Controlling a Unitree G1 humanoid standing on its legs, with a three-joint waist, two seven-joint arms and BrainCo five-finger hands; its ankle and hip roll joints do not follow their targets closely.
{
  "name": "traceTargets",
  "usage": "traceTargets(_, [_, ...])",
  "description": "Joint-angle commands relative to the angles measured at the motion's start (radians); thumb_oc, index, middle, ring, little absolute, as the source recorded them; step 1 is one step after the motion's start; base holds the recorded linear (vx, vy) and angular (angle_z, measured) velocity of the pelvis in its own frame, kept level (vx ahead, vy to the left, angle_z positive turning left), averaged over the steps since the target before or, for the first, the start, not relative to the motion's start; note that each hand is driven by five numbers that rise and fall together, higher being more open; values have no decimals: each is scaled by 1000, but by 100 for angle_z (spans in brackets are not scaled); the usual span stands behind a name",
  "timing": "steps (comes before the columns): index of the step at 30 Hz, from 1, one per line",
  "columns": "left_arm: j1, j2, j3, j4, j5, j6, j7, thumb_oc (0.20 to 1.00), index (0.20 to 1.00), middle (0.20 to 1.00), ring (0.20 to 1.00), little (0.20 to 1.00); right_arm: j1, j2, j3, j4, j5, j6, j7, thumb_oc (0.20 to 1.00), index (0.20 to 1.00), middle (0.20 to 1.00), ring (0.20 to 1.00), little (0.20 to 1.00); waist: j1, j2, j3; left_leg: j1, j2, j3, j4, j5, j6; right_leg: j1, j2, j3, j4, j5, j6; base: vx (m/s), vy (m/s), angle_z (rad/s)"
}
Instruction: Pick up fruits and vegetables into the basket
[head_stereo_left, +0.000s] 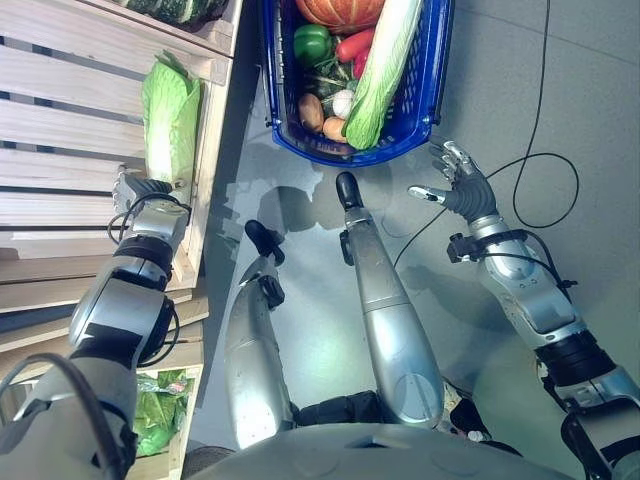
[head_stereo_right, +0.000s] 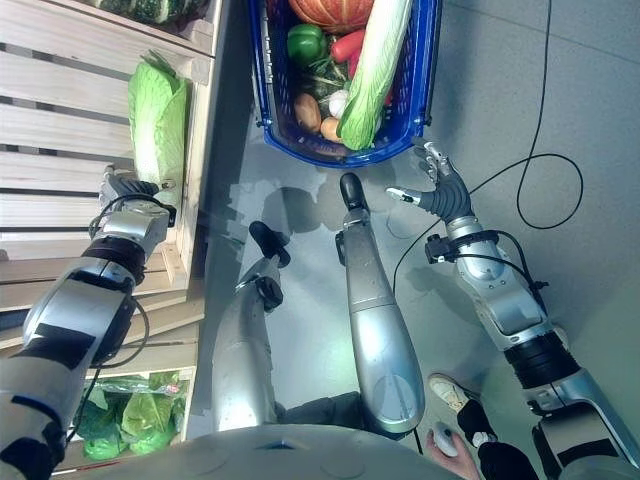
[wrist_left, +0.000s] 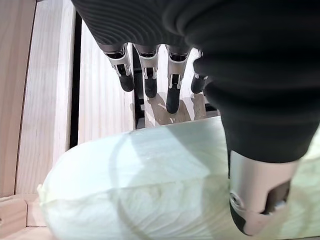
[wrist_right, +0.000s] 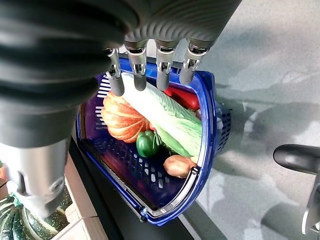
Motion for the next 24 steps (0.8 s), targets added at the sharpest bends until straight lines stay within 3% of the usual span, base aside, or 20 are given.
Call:
traceTargets(1, [36, 30, -30, 77, 6, -2, -145, 1000, 1000, 1000, 1000, 1000, 5, 48, 22, 2, 25, -62, -6, 1000, 1000, 1000, 1000, 1000, -11, -64, -40, -97, -23, 20, 96, -77, 58, -13, 16, -21, 19, -73, 32, 0, 0, 0])
traceTargets(8, [36, 5, -53, 98, -9, -17, -235, 1000, 1000, 1000, 1000, 1000, -6, 45, 24, 7, 35, -58, -1, 1000, 1000, 1000, 1000, 1000, -14, -66, -40, -103, -24, 22, 98, -83, 60, -20, 18, -19, 12, -68, 33, 1, 1, -5])
traceTargets(10, [33, -8, -55, 120, -32, 2, -339, 1000, 1000, 1000, 1000, 1000, -14, 49, 24, 10, 37, -55, -2, 1000, 1000, 1000, 1000, 1000, -17, -70, -40, -102, -23, 26, 94, -83, 61, -20, 18, -20, 3, -63, 33, -5, 0, -9])
traceTargets(18, [68, -61, -61, 127, -99, 5, -537, 1000, 1000, 1000, 1000, 1000, 0, 47, 9, -5, 43, -53, 19, 1000, 1000, 1000, 1000, 1000, -27, -73, -40, -83, -21, 33, 90, -87, 62, -6, 18, -16, -7, -58, 36, -3, 4, -6])
traceTargets(24, [83, -104, -45, 120, -140, 12, -585, 1000, 1000, 1000, 1000, 1000, 11, 62, 4, -25, 44, -37, 22, 1000, 1000, 1000, 1000, 1000, -29, -88, -40, -60, -17, 35, 85, -90, 65, 22, 22, -22, -21, -53, 39, -6, -20, 4])
